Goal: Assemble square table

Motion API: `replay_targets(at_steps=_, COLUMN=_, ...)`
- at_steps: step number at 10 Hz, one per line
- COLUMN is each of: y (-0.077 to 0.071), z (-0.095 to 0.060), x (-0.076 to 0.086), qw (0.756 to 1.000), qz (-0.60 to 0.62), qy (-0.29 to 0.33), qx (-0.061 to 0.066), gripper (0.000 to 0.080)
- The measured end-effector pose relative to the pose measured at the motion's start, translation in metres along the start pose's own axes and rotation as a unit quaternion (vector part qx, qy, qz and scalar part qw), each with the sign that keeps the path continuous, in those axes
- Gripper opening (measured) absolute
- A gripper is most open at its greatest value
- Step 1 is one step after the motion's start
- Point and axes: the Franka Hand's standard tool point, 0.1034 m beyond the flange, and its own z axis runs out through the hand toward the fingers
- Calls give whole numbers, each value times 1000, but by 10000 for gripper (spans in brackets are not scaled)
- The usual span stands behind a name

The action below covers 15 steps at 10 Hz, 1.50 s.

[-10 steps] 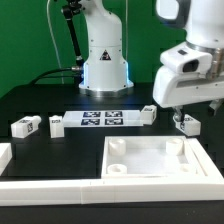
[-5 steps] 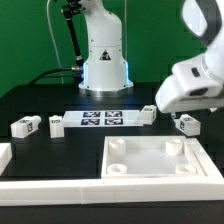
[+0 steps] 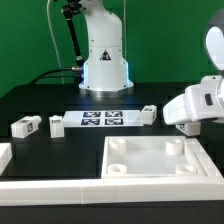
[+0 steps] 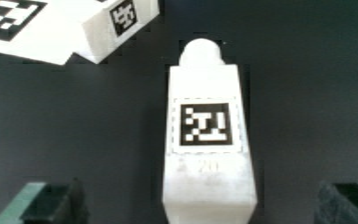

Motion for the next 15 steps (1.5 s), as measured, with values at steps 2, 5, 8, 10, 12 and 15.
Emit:
replay_targets(at_steps=2, y=-1, z=17, x=2, qw=1000, qz=0, qy=1, qx=1, gripper=648)
replay_targets(at_steps=5, y=-5, z=33, x=0, qw=1000, qz=-3, qy=-10, qx=0, gripper=621)
replay_targets(at_steps=8, y=-5, z=33, x=0, qw=1000, qz=-3, qy=-10, qx=-1, gripper=326)
replay_targets(at_steps=10, y=-5, z=33, x=0, qw=1000, qz=-3, qy=-10, qx=-1, gripper=288)
replay_targets(at_steps=12, y=-5, z=33, x=0, qw=1000, qz=-3, qy=-10, qx=-1, gripper=289)
replay_targets(at_steps=15, y=0, z=26, x=-5, qw=1000, qz=-18, qy=-15, qx=-1, gripper=289)
